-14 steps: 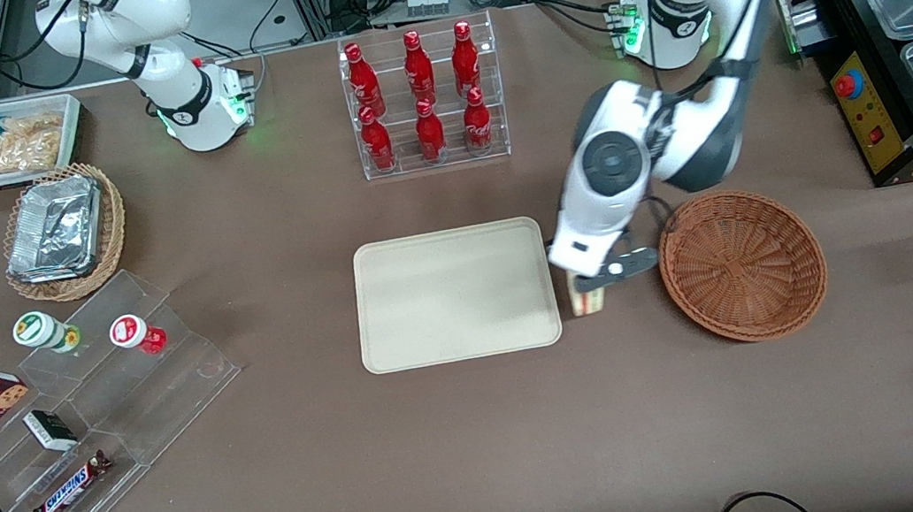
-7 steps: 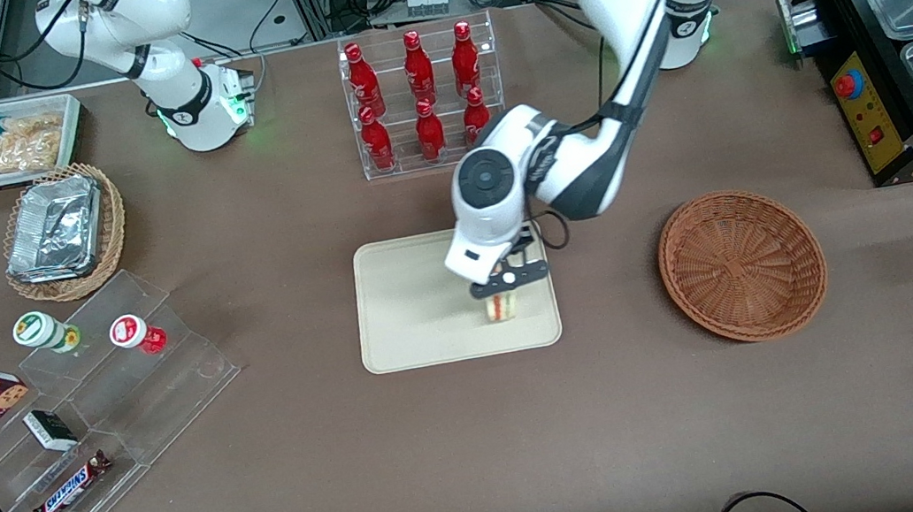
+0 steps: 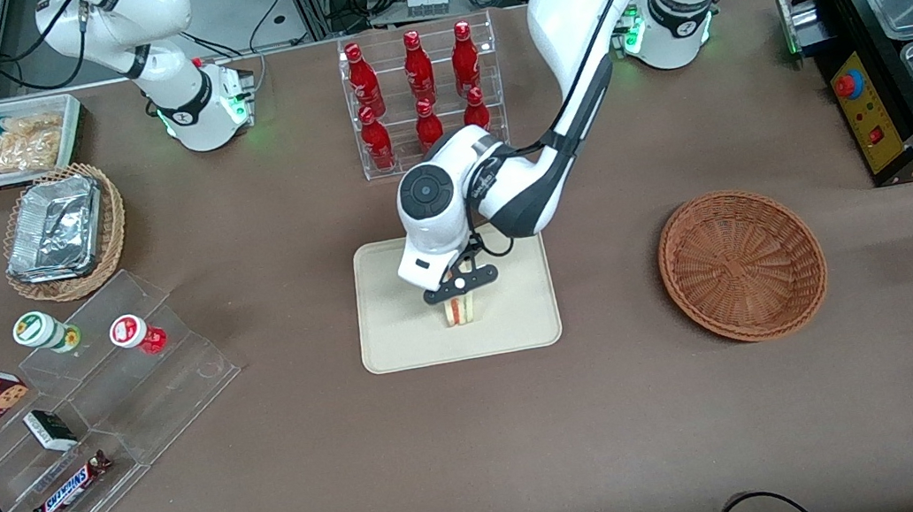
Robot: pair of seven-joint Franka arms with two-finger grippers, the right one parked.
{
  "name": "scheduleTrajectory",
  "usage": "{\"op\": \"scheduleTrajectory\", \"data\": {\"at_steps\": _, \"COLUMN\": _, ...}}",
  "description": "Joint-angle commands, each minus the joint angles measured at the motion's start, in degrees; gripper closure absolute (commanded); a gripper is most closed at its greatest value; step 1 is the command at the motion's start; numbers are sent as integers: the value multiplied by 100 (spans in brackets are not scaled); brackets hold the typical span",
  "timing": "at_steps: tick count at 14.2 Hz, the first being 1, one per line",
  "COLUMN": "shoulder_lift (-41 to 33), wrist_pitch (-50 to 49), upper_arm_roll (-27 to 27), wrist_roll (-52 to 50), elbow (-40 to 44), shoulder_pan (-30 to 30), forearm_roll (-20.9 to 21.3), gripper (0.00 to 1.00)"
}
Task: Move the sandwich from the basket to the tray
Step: 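Lift the sandwich and carry it with the left gripper over the cream tray, then lower the sandwich onto the tray and open the left gripper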
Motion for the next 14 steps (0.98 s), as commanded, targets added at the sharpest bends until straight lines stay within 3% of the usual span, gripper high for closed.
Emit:
{"op": "scheduleTrajectory", "data": {"at_steps": 1, "shoulder_lift": 215, "wrist_pitch": -154, "upper_arm_roll": 68, "wrist_roll": -114, "elbow": 390, "shoulder_pan": -87, "forearm_roll": 32, "gripper": 97}}
{"op": "scheduleTrajectory", "data": {"at_steps": 2, "shoulder_lift": 224, "wrist_pitch": -102, "upper_arm_roll": 77, "wrist_roll": -123, "elbow": 381, "shoulder_pan": -87, "forearm_roll": 24, "gripper": 84}}
{"op": "scheduleTrajectory", "data": {"at_steps": 3, "shoulder_lift": 224, "wrist_pitch": -67, "upper_arm_roll": 68, "wrist_roll": -149, "elbow": 381, "shoulder_pan": -87, "forearm_roll": 24, "gripper": 38}}
{"op": "scheduleTrajectory", "data": {"at_steps": 4, "shoulder_lift": 216, "wrist_pitch": -58, "upper_arm_roll": 68, "wrist_roll": -123, "elbow": 355, "shoulder_pan": -87, "forearm_roll": 32, "gripper": 0}}
{"op": "scheduleTrajectory", "data": {"at_steps": 10, "shoulder_lift": -248, "wrist_pitch": -294, "upper_arm_roll": 120, "wrist_roll": -132, "elbow": 285, "shoulder_pan": -104, "forearm_roll": 120, "gripper": 0}}
{"op": "scheduleTrajectory", "data": {"at_steps": 14, "shoulder_lift": -768, "wrist_pitch": -1294, "upper_arm_roll": 173, "wrist_roll": -88, "elbow": 136, "shoulder_pan": 211, "forearm_roll": 120, "gripper": 0}}
